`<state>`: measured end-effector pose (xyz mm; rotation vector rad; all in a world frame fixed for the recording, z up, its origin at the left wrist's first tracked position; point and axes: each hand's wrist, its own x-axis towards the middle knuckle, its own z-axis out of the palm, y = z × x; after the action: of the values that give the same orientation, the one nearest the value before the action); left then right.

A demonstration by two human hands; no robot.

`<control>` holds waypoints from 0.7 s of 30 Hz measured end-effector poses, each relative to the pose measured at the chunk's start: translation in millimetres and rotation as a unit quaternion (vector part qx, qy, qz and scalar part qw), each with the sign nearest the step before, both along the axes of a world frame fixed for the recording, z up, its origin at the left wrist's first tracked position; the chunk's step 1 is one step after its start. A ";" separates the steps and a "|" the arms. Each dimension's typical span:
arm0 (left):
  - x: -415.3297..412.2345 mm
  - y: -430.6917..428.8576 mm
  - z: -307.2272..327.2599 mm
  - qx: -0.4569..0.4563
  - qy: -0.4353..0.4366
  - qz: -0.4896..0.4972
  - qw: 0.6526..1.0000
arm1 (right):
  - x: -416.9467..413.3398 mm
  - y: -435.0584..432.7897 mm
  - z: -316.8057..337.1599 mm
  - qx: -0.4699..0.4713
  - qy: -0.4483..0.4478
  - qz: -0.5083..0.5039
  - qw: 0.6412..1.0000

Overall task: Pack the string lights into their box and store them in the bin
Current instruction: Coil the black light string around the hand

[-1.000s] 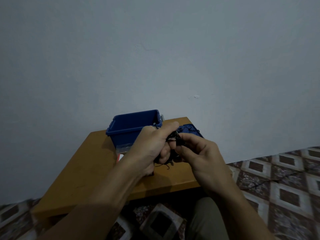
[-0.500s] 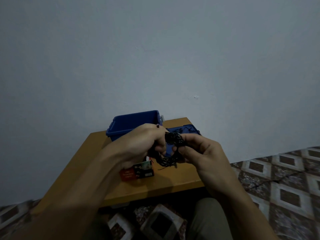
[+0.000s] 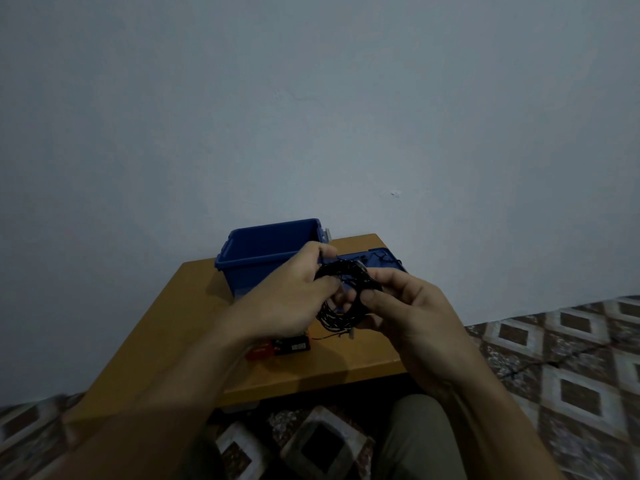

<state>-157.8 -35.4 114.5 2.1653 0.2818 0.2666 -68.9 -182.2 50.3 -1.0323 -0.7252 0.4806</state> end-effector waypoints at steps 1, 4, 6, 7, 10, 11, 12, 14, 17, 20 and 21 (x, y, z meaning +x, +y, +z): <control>-0.2 -0.1 -0.8 0.010 -0.003 0.000 1.000 | 0.1 0.0 0.2 0.001 0.001 -0.002 1.000; -0.1 0.2 -3.3 0.048 -0.011 0.008 0.999 | 0.1 1.2 -0.6 0.001 0.004 -0.003 1.000; -0.2 0.5 -5.5 0.060 -0.014 0.022 0.998 | 0.2 2.1 -0.9 -0.001 0.002 0.000 1.000; 0.0 1.2 -7.0 0.066 -0.018 0.032 0.997 | 0.4 2.4 -0.9 -0.001 0.001 0.002 1.000; 1.2 3.1 -10.3 0.063 -0.040 0.064 0.995 | 0.7 1.6 -0.6 0.010 0.013 0.013 1.000; 1.4 3.2 -10.7 0.060 -0.047 0.070 0.995 | 0.7 1.1 -0.5 0.015 0.016 0.017 1.000; 1.2 2.6 -10.5 0.058 -0.051 0.069 0.995 | 0.9 0.5 -0.5 0.018 0.017 0.022 0.999; -0.2 1.3 -9.1 0.083 -0.054 0.059 0.993 | 1.1 -0.2 -0.5 0.020 0.016 0.029 0.999; -2.4 1.5 -8.8 0.123 -0.051 0.039 0.990 | 1.8 -1.4 -0.4 0.001 -0.003 0.039 0.999; -3.5 -0.6 -10.4 0.164 -0.039 0.043 0.985 | 2.6 -3.2 -1.0 -0.027 -0.036 0.029 0.999; -3.7 -2.2 -11.5 0.187 -0.032 0.044 0.981 | 2.8 -3.3 -1.2 -0.035 -0.045 0.018 0.998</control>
<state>-161.5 -37.6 103.0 2.5116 0.3108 0.4698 -66.1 -185.5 49.0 -1.1129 -0.8128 0.4967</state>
